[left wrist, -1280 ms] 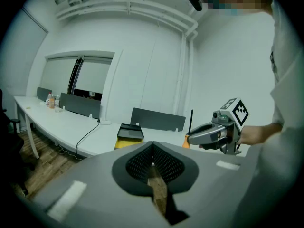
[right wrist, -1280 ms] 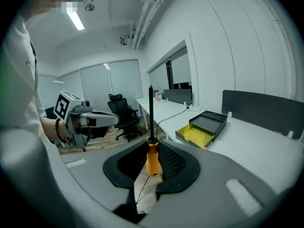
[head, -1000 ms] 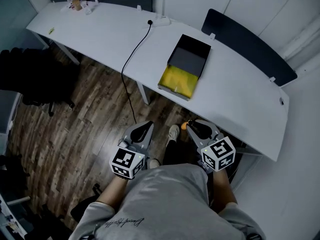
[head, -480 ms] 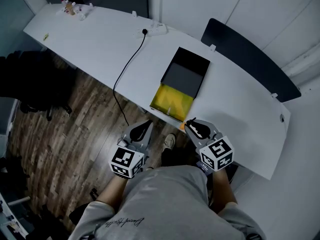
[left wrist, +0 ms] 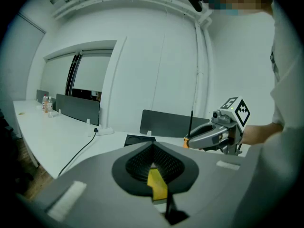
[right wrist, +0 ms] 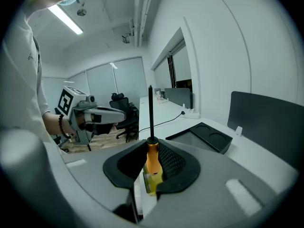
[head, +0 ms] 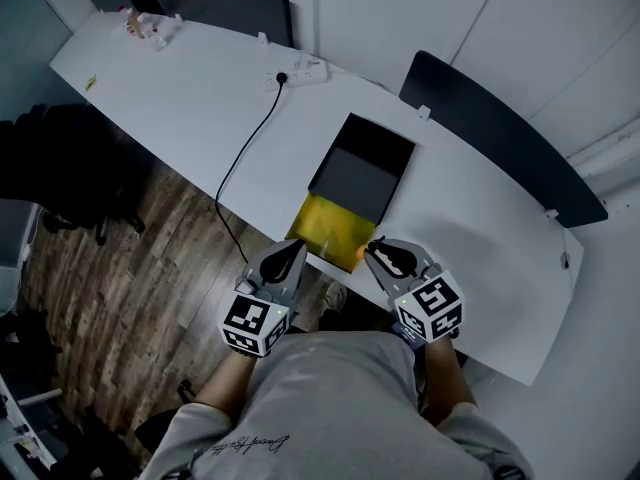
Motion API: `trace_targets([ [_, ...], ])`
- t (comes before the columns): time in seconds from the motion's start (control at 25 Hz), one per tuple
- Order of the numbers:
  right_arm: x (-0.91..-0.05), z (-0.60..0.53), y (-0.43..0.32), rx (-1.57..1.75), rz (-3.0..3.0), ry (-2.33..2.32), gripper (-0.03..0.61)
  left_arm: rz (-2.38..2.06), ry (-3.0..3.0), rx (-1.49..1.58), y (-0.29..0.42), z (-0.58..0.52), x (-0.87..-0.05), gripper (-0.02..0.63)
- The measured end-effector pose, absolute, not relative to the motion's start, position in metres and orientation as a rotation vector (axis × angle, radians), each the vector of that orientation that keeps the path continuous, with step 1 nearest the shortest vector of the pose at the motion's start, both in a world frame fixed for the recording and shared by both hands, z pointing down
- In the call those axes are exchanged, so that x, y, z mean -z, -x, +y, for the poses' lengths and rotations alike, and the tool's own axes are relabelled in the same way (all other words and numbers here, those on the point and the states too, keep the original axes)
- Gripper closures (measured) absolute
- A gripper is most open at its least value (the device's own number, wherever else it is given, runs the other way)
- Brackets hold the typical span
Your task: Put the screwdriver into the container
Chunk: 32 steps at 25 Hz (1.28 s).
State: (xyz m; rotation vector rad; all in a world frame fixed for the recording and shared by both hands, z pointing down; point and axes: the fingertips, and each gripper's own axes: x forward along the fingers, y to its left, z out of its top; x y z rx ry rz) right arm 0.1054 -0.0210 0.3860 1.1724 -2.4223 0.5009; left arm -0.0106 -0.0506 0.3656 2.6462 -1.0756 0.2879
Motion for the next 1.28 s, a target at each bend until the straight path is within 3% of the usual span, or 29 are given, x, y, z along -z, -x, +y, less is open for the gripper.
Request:
trace_targets([
  [1.28,-0.420,-0.073,-0.109,-0.599,-2.257,-1.247,0.489,-0.889,-2.681,-0.376,0.010,-0.117,-0.383,0.614],
])
